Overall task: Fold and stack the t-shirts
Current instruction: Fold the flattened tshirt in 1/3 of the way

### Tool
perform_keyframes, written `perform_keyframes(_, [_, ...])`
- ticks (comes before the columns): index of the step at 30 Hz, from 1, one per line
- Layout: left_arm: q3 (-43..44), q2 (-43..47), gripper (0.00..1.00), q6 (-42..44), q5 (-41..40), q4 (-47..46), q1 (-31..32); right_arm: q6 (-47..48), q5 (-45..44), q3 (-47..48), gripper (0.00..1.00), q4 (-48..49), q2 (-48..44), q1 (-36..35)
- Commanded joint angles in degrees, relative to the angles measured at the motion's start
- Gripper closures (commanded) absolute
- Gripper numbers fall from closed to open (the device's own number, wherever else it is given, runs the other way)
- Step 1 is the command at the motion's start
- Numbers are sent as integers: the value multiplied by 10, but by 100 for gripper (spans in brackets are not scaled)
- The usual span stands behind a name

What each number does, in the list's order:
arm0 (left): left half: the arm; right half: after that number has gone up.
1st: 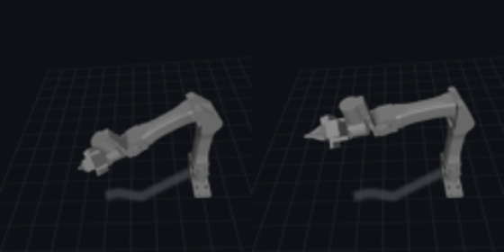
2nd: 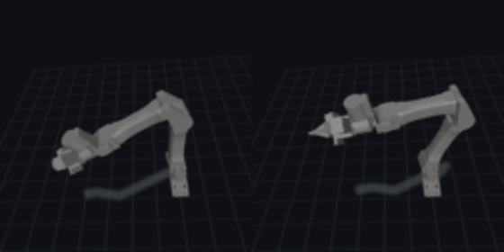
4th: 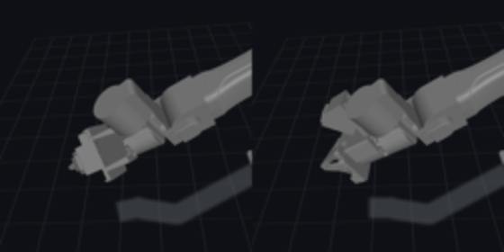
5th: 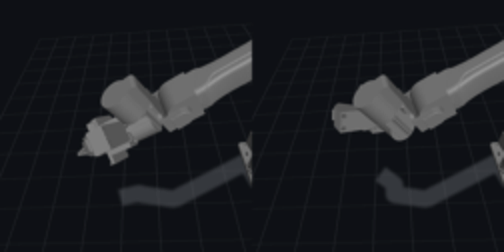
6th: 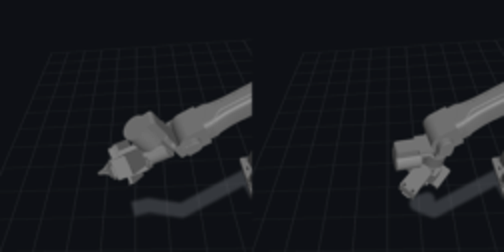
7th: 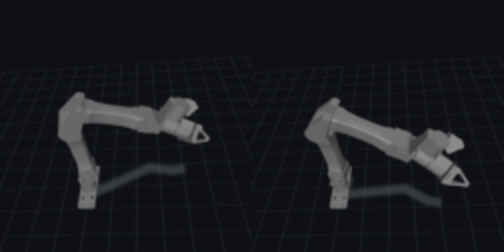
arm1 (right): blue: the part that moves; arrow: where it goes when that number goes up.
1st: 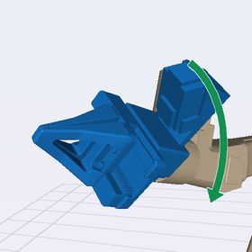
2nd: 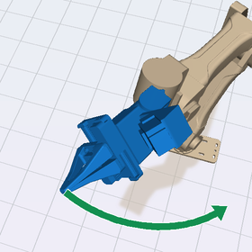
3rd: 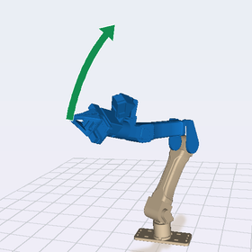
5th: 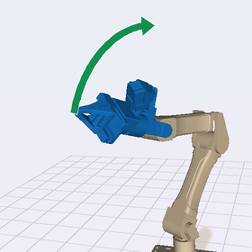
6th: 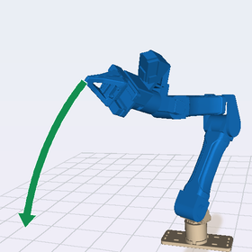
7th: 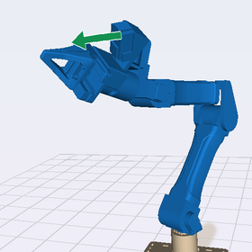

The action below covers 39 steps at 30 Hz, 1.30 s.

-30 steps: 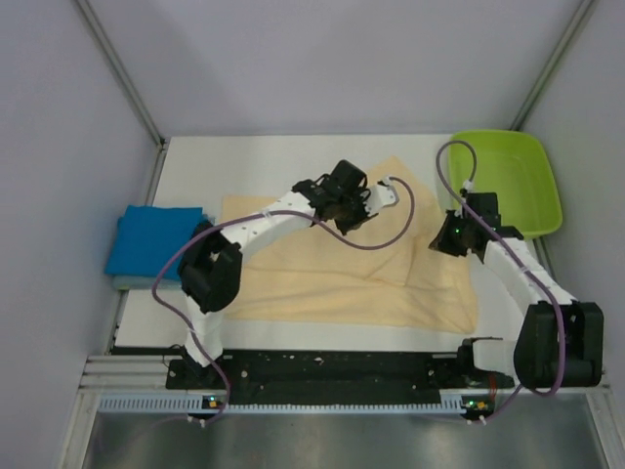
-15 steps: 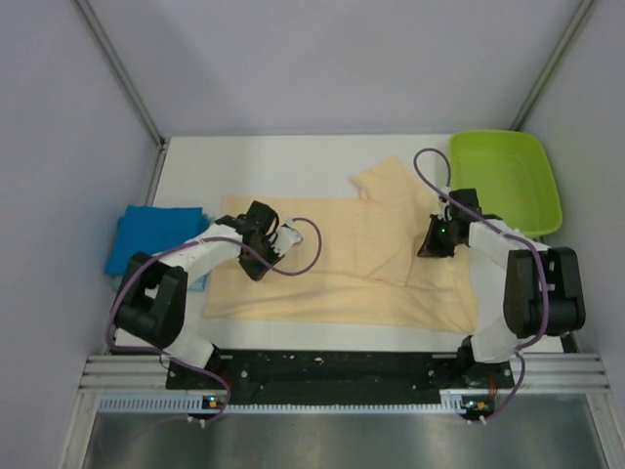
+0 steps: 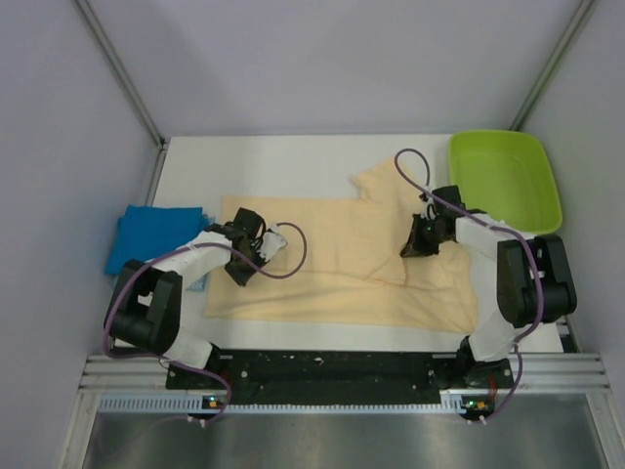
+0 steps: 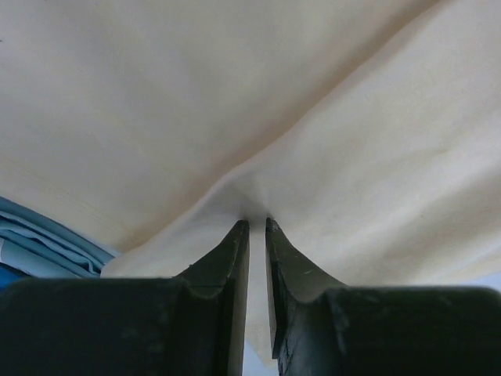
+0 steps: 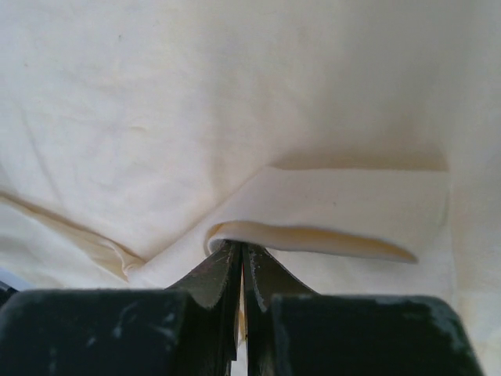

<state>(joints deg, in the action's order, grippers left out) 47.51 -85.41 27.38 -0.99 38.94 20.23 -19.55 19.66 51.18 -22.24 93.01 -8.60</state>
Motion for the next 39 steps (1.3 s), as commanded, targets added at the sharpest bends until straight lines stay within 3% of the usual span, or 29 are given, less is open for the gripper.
perform_keyframes(1, [-7,-17,81,8,-5,-15,-9,-18,41,23,100,7,9,-17])
perform_keyframes(5, [-3,-30,81,8,-9,-18,-12,-43,66,77,100,7,53,-51])
perform_keyframes(12, [-4,-12,81,8,-16,-19,-20,-130,4,240,100,34,156,-74])
perform_keyframes(18, [-3,-2,80,3,-16,-16,-23,-17,-82,232,100,-40,23,-77])
perform_keyframes(19, [0,-3,80,3,-16,-14,-23,11,-120,227,95,-75,-17,-79])
perform_keyframes(21, [7,-5,80,3,-15,-10,-24,33,-215,204,69,-140,-64,-90])
perform_keyframes(23, [10,-3,80,3,-12,-7,-23,19,-287,159,51,-179,-109,-106])
perform_keyframes(27, [10,0,80,2,-8,-5,-24,-64,-222,47,36,-183,-157,-107])
perform_keyframes(29, [7,2,80,3,-4,-6,-23,-94,-175,-3,35,-156,-167,-107])
perform_keyframes(32, [5,2,80,4,1,-7,-23,-122,-133,-38,49,-105,-167,-107])
perform_keyframes(39, [1,18,80,5,6,-7,-23,-150,-96,-59,60,-48,-106,-106])
